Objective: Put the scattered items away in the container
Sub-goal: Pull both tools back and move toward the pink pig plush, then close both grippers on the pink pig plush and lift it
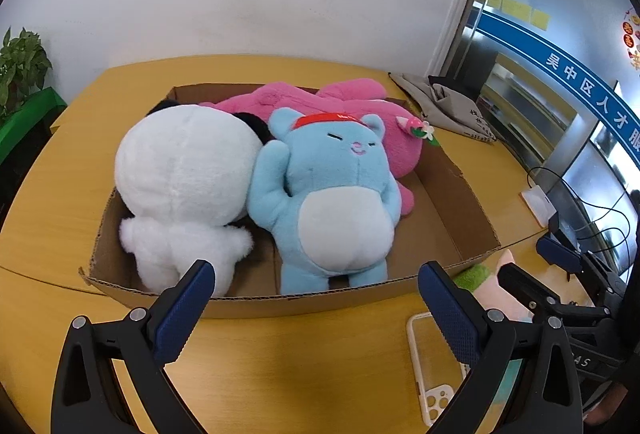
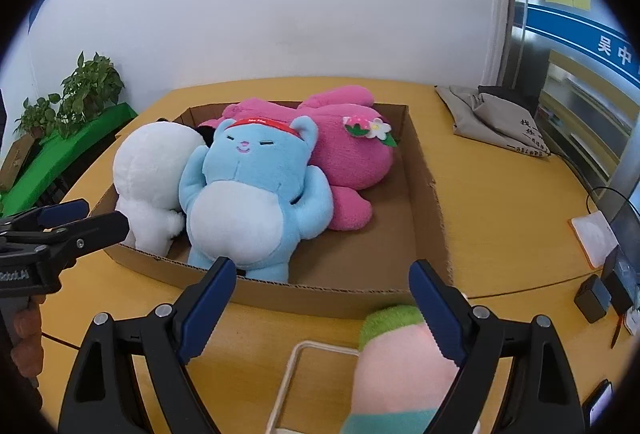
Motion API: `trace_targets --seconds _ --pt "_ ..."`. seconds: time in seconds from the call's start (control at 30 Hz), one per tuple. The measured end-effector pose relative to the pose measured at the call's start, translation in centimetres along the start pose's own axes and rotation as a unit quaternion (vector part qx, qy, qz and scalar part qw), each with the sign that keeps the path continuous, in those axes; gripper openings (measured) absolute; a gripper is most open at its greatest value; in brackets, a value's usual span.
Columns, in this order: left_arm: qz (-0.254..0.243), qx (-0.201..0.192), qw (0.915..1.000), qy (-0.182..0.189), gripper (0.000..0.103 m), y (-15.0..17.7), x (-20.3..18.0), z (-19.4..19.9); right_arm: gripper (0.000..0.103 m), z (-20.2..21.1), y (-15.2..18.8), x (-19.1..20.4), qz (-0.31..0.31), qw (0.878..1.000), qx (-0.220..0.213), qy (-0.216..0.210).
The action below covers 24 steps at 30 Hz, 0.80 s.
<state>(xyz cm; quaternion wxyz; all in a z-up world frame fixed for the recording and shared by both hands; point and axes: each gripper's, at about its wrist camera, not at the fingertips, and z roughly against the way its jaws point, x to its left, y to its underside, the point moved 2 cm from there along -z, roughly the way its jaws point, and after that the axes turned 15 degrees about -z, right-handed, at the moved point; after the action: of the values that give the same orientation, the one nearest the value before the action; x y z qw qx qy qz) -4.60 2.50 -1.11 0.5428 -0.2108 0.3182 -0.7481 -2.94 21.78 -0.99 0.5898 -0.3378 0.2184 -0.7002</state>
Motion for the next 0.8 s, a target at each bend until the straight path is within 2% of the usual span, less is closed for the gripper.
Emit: trace_targets --seconds 0.2,0.37,0.5,0.63,0.8 --pt "-0.009 0.023 0.9978 0.062 0.103 -0.6 -4.0 -2.7 0.089 3.9 1.6 -5.0 -0.023 1.0 -0.007 0.013" --pt "-0.013 0.055 0.9907 0.123 0.103 -0.8 -7.9 -5.2 0.089 5.7 4.0 -8.0 -0.034 0.999 0.007 0.024" --pt "-0.012 0.095 0.9788 0.181 0.103 -0.5 -11.1 -7.9 0.089 5.3 6.9 -9.4 -0.041 0.998 0.039 0.032" --pt "0.003 0.143 0.9623 0.232 0.103 0.6 -14.1 -10.8 0.089 3.3 9.3 -10.3 -0.056 0.995 0.083 0.029" --pt "0.032 0.173 0.9461 0.272 0.103 2.0 -16.2 -13.2 0.088 2.3 10.0 -10.9 -0.066 0.993 0.095 0.004"
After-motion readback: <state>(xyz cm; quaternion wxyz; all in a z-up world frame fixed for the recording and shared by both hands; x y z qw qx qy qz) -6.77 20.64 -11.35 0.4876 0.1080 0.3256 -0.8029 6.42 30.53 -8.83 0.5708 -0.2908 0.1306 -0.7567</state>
